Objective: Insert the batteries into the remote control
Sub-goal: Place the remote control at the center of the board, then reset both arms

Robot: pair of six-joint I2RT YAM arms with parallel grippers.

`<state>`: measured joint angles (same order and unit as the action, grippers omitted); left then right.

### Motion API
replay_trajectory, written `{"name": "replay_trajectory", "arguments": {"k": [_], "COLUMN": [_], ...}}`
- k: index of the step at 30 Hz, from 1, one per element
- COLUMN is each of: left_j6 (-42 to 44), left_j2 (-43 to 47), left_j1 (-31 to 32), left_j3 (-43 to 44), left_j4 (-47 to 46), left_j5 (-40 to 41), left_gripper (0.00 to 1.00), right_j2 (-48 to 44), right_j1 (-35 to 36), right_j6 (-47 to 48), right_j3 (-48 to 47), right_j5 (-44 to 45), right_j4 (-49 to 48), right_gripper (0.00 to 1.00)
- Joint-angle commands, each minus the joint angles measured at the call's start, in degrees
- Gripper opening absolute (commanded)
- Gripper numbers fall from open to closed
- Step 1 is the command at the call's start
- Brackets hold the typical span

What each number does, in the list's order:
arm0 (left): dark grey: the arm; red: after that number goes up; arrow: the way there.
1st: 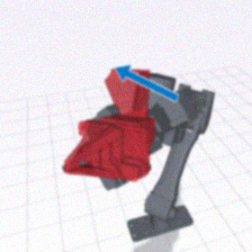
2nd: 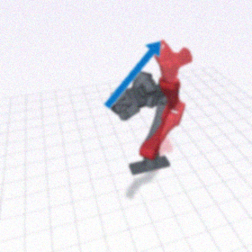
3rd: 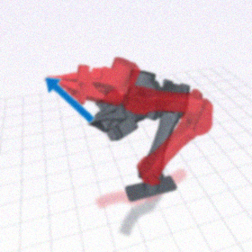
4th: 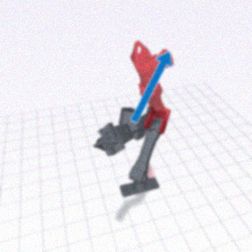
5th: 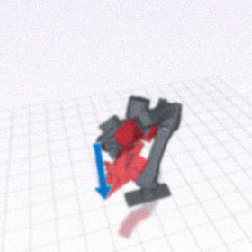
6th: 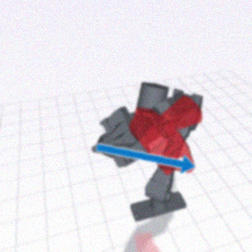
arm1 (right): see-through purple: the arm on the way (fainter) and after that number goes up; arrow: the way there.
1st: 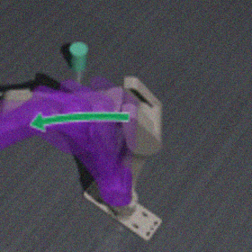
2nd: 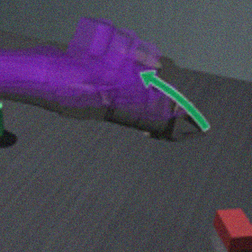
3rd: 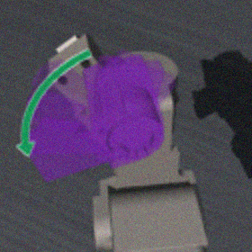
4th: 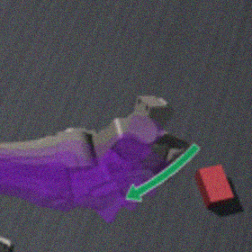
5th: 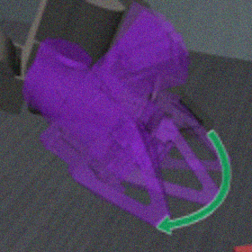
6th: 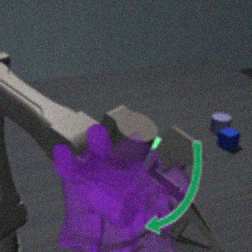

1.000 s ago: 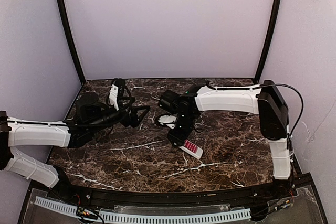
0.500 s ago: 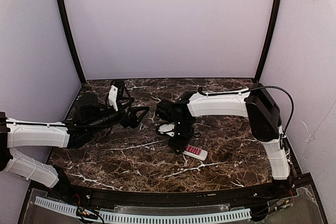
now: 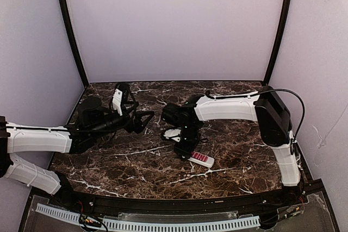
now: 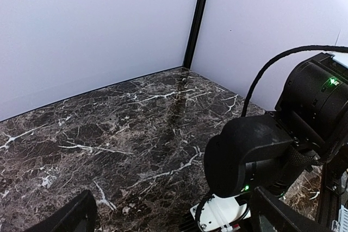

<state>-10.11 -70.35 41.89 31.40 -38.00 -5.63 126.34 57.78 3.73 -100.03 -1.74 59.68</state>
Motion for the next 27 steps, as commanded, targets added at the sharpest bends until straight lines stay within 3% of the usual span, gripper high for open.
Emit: {"name": "replay_trajectory", "arguments": {"k": [1, 11, 17, 22, 27], "left_j6": [0.8, 0.7, -0.3, -5.4, -7.5], "left_j2": [1.6, 1.6, 1.5, -2.3, -9.4], "left_j1": [-0.3, -0.3, -0.4, -2.6, -7.2], "left_j3": [-0.3, 0.4, 3.1, 14.5, 26.2], "left_j4": [1.3, 2.9, 7.4, 24.5, 38.2], "left_j5": [0.2, 0.5, 2.4, 4.7, 0.7], "left_gripper": [0.99, 0.99, 0.99, 0.99, 0.99], "right_j2": [-1.8, -4.2, -8.2, -15.6, -25.6], "right_j1": [0.6, 0.7, -0.8, -6.0, -14.7], "right_j6": [-1.3, -1.9, -3.0, -5.2, -8.2], "right_j3": [1.8, 3.1, 3.8, 8.3, 17.5], "right_j5": [-2.3, -3.9, -5.7, -9.4, -14.0], "right_j4": [-0.7, -2.9, -6.3, -15.0, -27.2], "right_gripper": [0.51, 0.82, 0.87, 0.98, 0.99]}}
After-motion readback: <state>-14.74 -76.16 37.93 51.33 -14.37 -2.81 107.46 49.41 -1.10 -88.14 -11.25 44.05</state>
